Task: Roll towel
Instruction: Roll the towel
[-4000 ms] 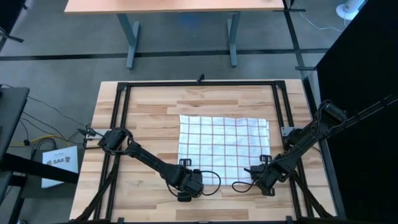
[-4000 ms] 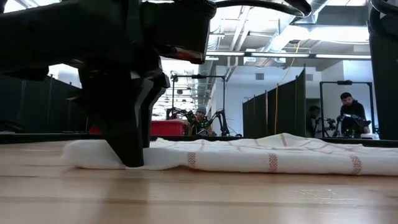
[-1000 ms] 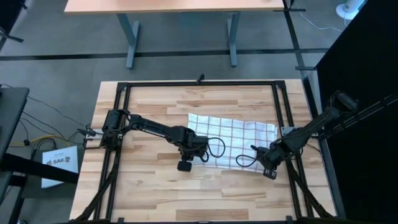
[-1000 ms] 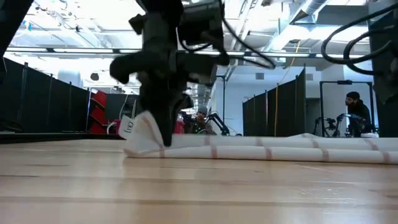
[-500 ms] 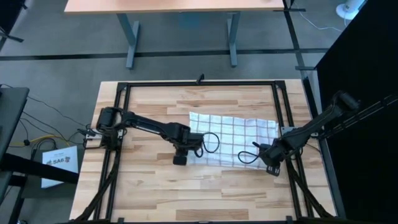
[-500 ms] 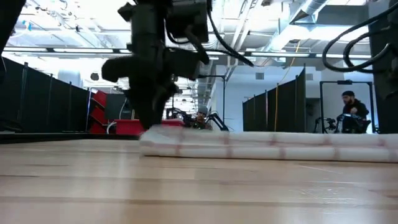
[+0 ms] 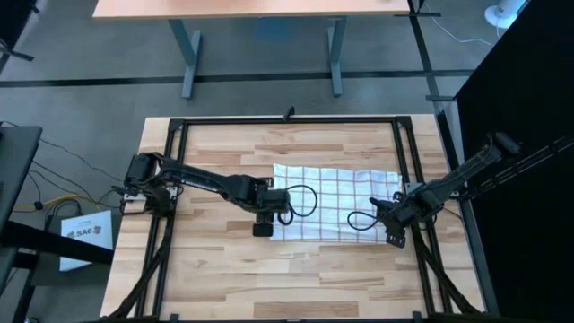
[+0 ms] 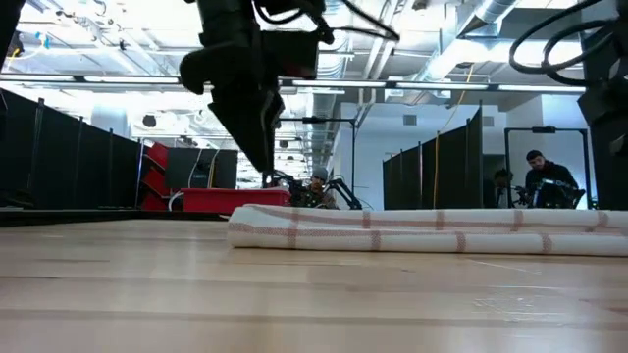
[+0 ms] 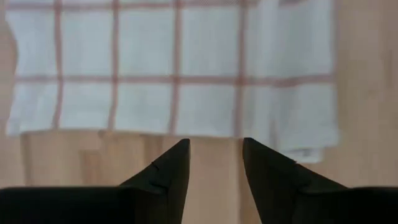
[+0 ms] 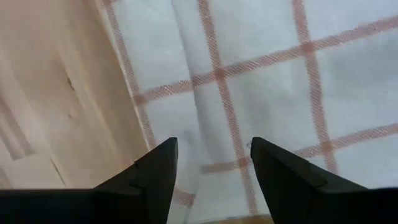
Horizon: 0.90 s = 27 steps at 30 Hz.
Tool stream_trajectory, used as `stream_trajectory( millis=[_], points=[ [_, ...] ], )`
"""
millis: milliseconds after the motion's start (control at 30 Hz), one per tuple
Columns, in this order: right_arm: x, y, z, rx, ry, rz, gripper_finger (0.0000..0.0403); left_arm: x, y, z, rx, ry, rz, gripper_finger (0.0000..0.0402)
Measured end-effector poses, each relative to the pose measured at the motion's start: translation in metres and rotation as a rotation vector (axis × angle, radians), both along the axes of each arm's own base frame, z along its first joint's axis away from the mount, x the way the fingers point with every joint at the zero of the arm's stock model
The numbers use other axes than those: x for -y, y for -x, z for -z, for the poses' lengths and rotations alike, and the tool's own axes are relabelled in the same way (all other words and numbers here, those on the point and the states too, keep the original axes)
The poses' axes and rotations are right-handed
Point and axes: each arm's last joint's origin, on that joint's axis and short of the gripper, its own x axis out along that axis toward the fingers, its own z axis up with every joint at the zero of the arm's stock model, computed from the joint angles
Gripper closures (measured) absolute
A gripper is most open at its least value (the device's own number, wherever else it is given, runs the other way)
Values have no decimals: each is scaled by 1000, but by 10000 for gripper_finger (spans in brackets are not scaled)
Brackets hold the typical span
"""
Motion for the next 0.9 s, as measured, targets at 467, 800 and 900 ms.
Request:
stream_trajectory(
  millis=[467,800,900],
  points=[
    [-18,-8,7,61,-112,-144,212,36,-16,28,44,124,81,267],
    [-28,-18,5,150,-190,-176,212,35,-21,45,14,140,63,267],
    [-26,-20,14,104,-164,-164,212,32,-21,45,12,136,61,267]
  ],
)
